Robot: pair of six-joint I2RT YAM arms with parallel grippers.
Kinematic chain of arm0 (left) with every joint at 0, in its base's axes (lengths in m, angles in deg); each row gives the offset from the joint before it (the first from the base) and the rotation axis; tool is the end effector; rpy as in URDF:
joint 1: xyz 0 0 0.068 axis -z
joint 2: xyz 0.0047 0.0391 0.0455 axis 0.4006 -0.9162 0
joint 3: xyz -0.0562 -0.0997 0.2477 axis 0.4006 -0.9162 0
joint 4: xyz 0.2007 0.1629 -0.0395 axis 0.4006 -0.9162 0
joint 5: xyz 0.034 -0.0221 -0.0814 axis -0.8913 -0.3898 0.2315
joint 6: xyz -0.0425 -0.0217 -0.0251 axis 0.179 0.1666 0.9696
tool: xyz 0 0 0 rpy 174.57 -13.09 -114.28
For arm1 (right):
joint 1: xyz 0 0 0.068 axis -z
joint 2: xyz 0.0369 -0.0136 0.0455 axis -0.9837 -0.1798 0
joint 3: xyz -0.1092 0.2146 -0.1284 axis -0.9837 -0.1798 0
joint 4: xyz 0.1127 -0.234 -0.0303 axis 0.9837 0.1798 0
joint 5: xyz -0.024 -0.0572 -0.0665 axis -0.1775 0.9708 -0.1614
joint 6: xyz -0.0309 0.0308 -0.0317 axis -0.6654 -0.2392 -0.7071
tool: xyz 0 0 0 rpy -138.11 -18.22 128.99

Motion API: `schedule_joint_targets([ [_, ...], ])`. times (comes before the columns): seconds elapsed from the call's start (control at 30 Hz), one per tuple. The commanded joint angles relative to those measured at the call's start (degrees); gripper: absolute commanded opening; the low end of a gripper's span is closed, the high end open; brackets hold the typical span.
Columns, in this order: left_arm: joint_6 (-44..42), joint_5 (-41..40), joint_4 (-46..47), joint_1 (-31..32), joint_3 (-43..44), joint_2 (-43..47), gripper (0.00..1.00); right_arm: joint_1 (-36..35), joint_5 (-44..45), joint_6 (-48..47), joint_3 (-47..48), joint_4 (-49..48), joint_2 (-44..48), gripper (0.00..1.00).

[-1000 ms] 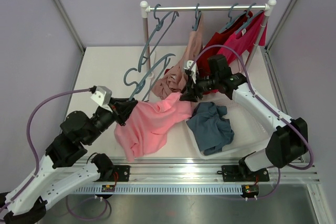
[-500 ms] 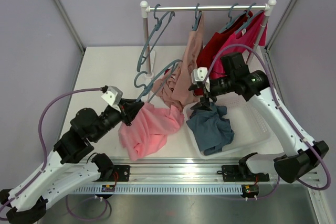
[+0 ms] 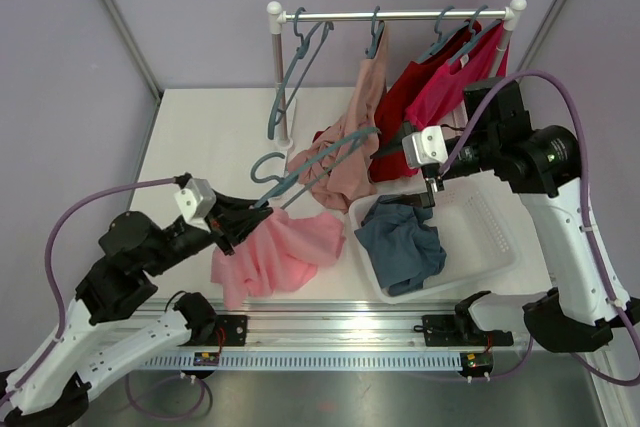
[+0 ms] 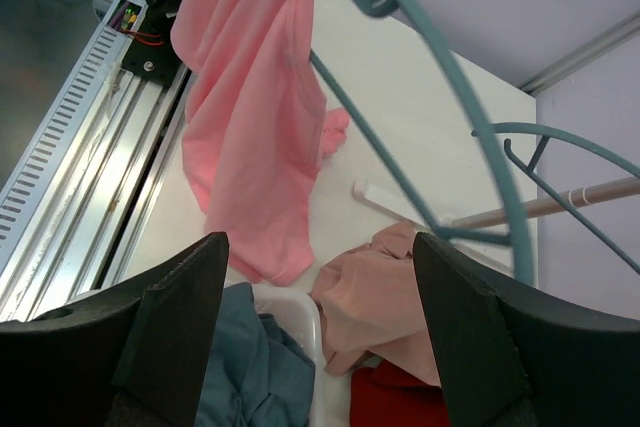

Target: Remove the t-shirt from the hanger

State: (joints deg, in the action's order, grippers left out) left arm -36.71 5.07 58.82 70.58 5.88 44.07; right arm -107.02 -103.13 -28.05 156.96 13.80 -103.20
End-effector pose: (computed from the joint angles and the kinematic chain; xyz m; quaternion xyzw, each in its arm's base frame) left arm 0.0511 -0.0633 0.4034 0.3027 0.6018 -0.3697 0.6400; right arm 0.1549 0.1145 0.4912 -0.7216 0.3846 0.2954 0.4941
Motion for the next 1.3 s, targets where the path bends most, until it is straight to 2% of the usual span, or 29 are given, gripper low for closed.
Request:
schedule_joint_targets([
  [0.0,-2.12,9.17,0.09,-0.11,2.68,-5.07,0.00,-0.05,0.17,4.01,1.59,1.72,0.54,0.82],
  [0.23,-3.09,16.12,1.32,-0.11,5.58,-13.51,0.00,-0.05,5.54,7.80,-4.12,-4.34,2.21,0.81],
  [0.47,-3.18,18.41,3.87,-0.11,7.08,-16.69,0.00,-0.22,8.36,8.07,-12.28,-7.68,-0.15,0.76],
  [0.57,-2.91,19.20,4.57,-0.11,6.99,-17.57,0.00,-0.22,8.18,7.63,-14.40,-7.77,-1.04,0.67],
  [0.6,-2.82,19.29,4.84,-0.11,6.73,-17.92,0.00,-0.31,8.09,7.46,-14.75,-7.86,-1.48,0.56],
  [0.67,-2.82,18.94,5.28,-0.11,6.38,-18.54,0.00,-0.31,7.74,7.02,-15.28,-7.77,-1.74,0.43],
  [0.7,-2.91,18.59,5.45,-0.11,5.86,-18.97,0.00,-0.22,7.57,6.67,-15.37,-7.34,-1.74,0.32],
  [0.8,-3.35,17.45,6.16,-0.11,5.06,-19.76,0.00,-0.40,7.65,5.53,-15.29,-6.46,-1.74,0.19],
  [0.83,-3.52,17.01,6.42,-0.20,4.62,-20.03,0.00,-0.31,7.83,5.26,-15.29,-6.28,-1.74,0.07],
  [0.9,-3.79,15.52,6.60,-0.20,4.27,-20.64,0.00,-0.40,8.70,5.08,-15.46,-6.63,-1.13,0.01],
  [1.03,-3.79,11.12,6.69,-0.73,3.13,-21.26,0.00,-0.22,13.62,6.40,-17.48,-9.61,1.24,0.00],
  [1.13,-5.28,7.34,6.25,-1.25,1.99,-21.35,0.11,-0.31,20.73,7.10,-17.66,-10.32,3.00,0.00],
  [1.17,-5.46,5.60,6.07,-1.69,1.29,-21.35,0.20,-0.22,24.84,7.28,-17.57,-9.97,3.44,0.00],
  [1.23,-5.37,3.65,5.20,-2.22,0.67,-21.44,0.33,-0.13,29.08,7.54,-17.83,-10.23,3.97,0.00],
  [1.27,-5.11,1.99,4.93,-3.09,0.06,-21.70,0.49,0.04,32.67,7.19,-18.36,-11.02,5.10,0.00],
])
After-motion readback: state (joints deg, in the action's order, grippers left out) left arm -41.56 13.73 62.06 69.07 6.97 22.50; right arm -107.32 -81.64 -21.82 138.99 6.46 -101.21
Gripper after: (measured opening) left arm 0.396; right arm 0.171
